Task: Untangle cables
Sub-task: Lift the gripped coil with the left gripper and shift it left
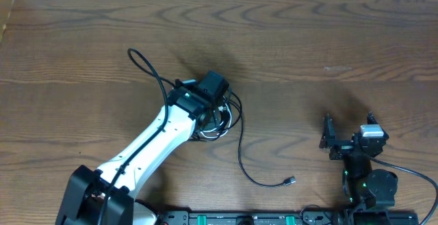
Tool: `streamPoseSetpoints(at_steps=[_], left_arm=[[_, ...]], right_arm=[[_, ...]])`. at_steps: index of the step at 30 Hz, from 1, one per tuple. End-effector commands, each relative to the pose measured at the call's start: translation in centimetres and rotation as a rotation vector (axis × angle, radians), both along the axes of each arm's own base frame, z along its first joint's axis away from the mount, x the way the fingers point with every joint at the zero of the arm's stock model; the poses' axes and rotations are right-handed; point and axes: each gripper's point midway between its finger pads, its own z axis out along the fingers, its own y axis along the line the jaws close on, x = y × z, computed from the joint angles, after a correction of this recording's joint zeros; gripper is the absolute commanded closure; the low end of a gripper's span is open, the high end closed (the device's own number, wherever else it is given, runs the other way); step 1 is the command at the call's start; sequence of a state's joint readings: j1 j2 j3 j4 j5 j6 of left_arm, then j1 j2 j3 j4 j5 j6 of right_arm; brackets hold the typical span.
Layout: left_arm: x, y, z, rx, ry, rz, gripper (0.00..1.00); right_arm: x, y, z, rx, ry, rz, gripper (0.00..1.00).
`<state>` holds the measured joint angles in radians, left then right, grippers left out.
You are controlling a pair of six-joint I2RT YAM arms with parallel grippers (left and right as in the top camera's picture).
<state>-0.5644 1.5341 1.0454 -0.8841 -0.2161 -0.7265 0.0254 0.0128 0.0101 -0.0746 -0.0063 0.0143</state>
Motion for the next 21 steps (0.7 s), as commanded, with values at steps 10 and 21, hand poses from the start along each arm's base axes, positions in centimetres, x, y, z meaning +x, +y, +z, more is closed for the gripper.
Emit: streamPoseSetpoints(at_steps=[10,21], left_arm=[[-0.3,-0.2,-3.2,-0.078,-0.041,0.154,0.12],[-0.6,0.0,-5.9,-0.059,-0.002,0.287,0.12]], right_arm=[[0.0,-0.2,-0.2,-0.009,0.004,-0.011,0.01],[0.0,-0.2,-0.2,-0.009,0.004,-0.011,0.01]])
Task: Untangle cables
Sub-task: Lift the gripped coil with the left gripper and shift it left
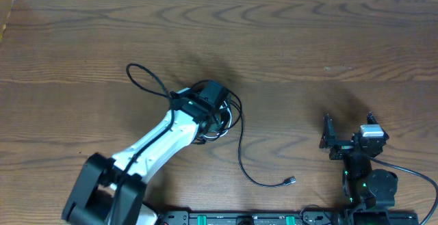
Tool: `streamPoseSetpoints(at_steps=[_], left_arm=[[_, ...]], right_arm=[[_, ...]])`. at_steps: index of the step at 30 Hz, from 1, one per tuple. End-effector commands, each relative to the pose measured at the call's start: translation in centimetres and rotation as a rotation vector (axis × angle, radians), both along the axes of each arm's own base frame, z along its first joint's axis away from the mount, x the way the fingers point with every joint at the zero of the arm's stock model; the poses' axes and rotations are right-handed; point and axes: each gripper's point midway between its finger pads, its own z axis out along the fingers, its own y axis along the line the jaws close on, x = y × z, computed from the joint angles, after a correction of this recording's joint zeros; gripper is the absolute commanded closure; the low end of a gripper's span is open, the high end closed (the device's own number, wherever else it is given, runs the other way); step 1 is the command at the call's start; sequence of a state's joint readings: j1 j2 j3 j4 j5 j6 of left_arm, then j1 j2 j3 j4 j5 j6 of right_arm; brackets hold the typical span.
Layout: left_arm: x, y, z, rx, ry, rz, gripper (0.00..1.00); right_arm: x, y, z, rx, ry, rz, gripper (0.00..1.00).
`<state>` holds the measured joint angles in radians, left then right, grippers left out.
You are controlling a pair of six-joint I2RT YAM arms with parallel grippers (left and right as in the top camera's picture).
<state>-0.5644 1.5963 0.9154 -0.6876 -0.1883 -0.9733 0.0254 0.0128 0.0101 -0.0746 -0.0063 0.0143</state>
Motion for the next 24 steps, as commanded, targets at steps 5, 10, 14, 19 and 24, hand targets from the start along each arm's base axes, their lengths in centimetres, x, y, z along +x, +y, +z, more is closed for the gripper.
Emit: streamPoseSetpoints(at_steps=[5,10,14,19,24], left_arm=[[-0.2,0.4,-1.8,0.022,0.031,0.052,0.12],[-0.4,0.5,-2.0,0.025,0.035,0.052,0.12],[-0.8,0.7,-2.3,0.027,0.041,0.078,0.12],[-0.9,0.8,-2.4,0.016,0.033,0.141,0.12],[-0.7,0.6,-2.7,0.012,0.028,0.148,0.12]], right_arm=[[0.0,-0.2,-0.2,-0.009,0.004,-0.011,0.01],[0.0,-0.2,-0.2,-0.009,0.004,-0.011,0.01],[0.0,-0.2,-0.2,-0.009,0.004,-0.011,0.01],[0.0,-0.2,-0.2,-0.009,0.004,-0.011,0.01],[0.0,-0.2,-0.2,-0.009,0.004,-0.011,0.01]])
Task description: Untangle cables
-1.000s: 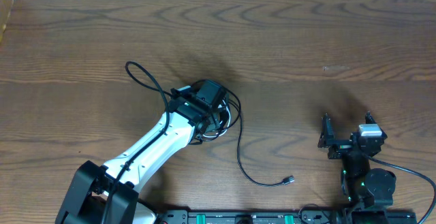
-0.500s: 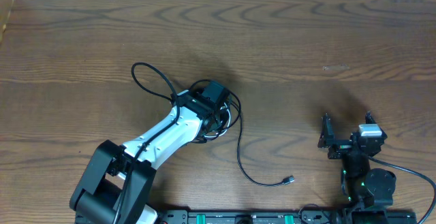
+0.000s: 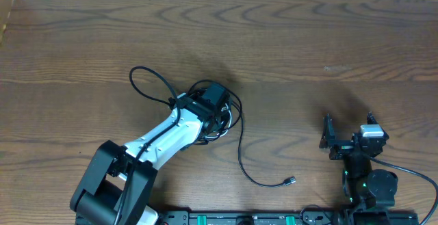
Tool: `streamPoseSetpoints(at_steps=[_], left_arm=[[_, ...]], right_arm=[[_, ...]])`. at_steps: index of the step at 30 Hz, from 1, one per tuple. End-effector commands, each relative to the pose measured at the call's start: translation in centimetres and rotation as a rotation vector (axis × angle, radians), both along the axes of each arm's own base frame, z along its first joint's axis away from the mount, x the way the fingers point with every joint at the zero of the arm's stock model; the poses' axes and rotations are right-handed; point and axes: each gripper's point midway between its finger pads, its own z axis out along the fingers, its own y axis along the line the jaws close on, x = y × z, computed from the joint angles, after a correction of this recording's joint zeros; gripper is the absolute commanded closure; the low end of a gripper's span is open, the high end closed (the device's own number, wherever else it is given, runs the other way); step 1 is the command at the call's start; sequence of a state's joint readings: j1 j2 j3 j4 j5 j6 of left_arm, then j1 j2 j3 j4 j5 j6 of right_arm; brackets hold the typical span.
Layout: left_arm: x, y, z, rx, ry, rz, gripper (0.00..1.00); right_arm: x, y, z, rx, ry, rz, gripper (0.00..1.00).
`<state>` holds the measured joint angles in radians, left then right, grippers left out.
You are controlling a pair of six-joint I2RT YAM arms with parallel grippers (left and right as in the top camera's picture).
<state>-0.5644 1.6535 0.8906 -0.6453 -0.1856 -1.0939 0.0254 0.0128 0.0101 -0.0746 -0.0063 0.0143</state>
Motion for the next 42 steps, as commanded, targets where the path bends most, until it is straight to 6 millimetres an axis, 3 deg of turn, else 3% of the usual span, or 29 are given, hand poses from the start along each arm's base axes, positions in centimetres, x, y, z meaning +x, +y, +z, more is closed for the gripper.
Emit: streamPoseSetpoints(at_steps=[1,8,19,20,31,42], left_arm=[[-0.4,0.5,-0.8,0.02,0.016,0.032,0.11],[-1.0,0.9,-2.2,0.052,0.066,0.031,0.12],[-1.0,0.9,-2.3,0.054,0.069,0.031,0.12],[-1.0,0.9,-2.3,0.054,0.069,0.031,0.14],[-0.5,0.6,-2.3,0.041,0.05,0.028,0.92],[-0.5,0.2,-2.2,0.046,0.075,-0.116,0.93]], right_arm=[[0.0,-0.2,-0.2,-0.009,0.004,-0.011,0.01],[0.0,-0.2,-0.2,-0.009,0.004,-0.011,0.01],[0.0,-0.2,-0.2,-0.009,0.004,-0.011,0.01],[0.0,-0.2,-0.2,-0.009,0.004,-0.011,0.01],[0.0,-0.2,-0.2,-0.009,0.004,-0.011,0.01],[0.0,-0.2,-0.2,-0.009,0.003,-0.011,0.01]])
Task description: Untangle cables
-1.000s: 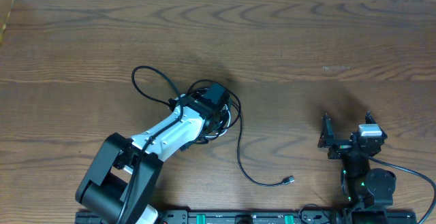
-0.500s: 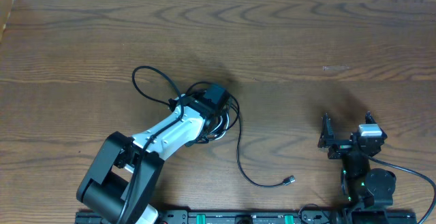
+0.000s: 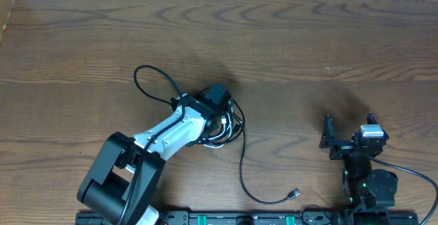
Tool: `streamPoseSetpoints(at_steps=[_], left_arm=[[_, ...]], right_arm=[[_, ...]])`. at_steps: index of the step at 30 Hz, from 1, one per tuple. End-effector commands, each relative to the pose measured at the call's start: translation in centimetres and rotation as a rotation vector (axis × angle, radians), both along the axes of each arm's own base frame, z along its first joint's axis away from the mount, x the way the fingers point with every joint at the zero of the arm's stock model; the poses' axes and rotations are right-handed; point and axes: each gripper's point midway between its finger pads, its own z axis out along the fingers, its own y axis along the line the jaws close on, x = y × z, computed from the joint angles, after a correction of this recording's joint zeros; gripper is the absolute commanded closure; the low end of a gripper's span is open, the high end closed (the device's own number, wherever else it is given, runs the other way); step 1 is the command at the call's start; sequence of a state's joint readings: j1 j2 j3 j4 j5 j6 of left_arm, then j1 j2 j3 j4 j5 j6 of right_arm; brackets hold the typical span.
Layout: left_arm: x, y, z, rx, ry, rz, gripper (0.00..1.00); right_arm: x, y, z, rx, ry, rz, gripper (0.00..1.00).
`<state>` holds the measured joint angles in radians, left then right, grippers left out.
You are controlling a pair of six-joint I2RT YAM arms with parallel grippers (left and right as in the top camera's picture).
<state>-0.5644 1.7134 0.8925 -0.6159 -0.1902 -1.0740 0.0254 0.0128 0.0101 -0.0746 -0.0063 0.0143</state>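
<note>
A black cable lies tangled in a small coil [image 3: 226, 126] at the table's middle. A loop of it [image 3: 147, 81] reaches up and left, and a long tail curves down to a plug [image 3: 294, 194] near the front edge. My left gripper [image 3: 217, 100] sits down in the top of the coil, shut on the cable, with its fingertips mostly hidden under the wrist. My right gripper [image 3: 348, 130] rests open at the front right, far from the cable and holding nothing.
The wooden table [image 3: 308, 40] stretches wide behind and to the right of the coil. A black rail with green marks [image 3: 246, 219] runs along the front edge. The white left arm [image 3: 164, 133] slants from the front left up to the coil.
My left gripper has shifted slightly toward the front with the cable. The loop at upper left has narrowed and moved right. The plug has slid nearer to the front edge. The right arm is unchanged.
My left gripper stood on the coil with the loop stretched far to the upper left. At each later moment the arm's elbow was further folded back and the loop sat lower and closer. Now the coil lies a little nearer the front, and the plug too.
</note>
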Motion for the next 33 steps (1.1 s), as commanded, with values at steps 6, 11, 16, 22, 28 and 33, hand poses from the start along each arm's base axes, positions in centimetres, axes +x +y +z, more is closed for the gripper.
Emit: streamPoseSetpoints(at_steps=[6,11,16,22,28,33], left_arm=[[0.2,-2.9,0.9,-0.109,0.024,-0.37,0.92],[1.1,-6.0,4.8,-0.236,-0.098,-0.605,0.93],[1.4,-7.0,9.8,-0.274,-0.254,-0.753,0.93],[1.4,-7.0,13.5,-0.294,-0.376,-0.767,0.93],[1.3,-6.9,15.0,-0.303,-0.422,-0.769,0.93],[1.2,-7.1,15.1,-0.315,-0.425,-0.773,0.93]], right_arm=[[0.0,-0.2,-0.2,-0.009,0.004,-0.011,0.01],[0.0,-0.2,-0.2,-0.009,0.004,-0.011,0.01],[0.0,-0.2,-0.2,-0.009,0.004,-0.011,0.01],[0.0,-0.2,-0.2,-0.009,0.004,-0.011,0.01],[0.0,-0.2,-0.2,-0.009,0.004,-0.011,0.01],[0.0,-0.2,-0.2,-0.009,0.003,-0.01,0.01]])
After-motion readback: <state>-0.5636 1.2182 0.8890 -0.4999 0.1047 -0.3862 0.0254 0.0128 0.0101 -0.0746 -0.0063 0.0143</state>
